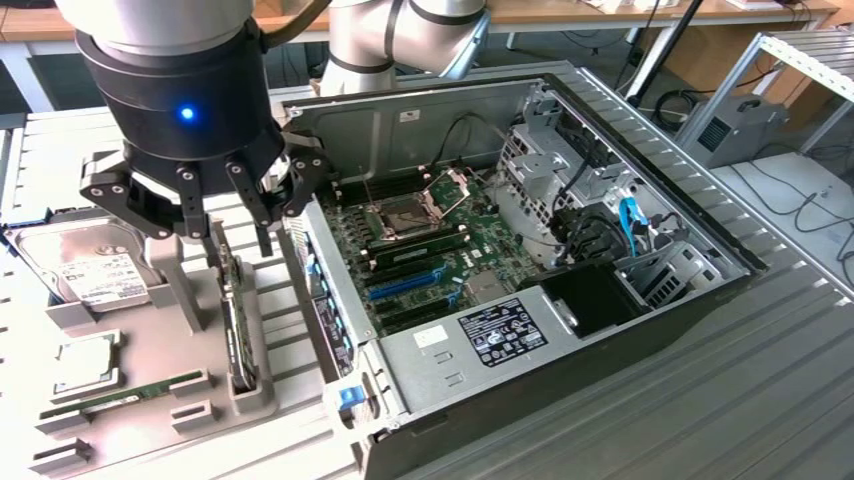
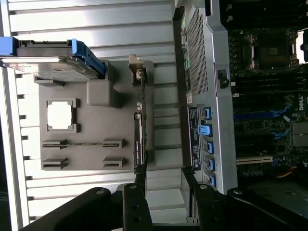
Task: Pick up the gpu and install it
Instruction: 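Pick up the gpu and move the gpu toward the slot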
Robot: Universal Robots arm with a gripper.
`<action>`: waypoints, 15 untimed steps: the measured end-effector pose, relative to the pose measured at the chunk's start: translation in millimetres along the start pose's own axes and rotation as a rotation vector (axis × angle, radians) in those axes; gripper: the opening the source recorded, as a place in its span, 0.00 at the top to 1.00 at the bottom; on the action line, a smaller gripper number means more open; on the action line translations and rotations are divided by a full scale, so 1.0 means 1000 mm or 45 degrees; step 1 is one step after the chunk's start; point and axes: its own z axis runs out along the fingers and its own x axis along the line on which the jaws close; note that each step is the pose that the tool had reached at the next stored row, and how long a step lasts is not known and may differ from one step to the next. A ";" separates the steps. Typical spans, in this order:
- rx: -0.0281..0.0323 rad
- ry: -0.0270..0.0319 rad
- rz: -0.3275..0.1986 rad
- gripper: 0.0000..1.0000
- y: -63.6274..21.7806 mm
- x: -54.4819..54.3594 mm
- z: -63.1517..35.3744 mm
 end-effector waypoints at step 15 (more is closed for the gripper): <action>0.0012 -0.0001 0.000 0.58 -0.0002 0.000 0.0042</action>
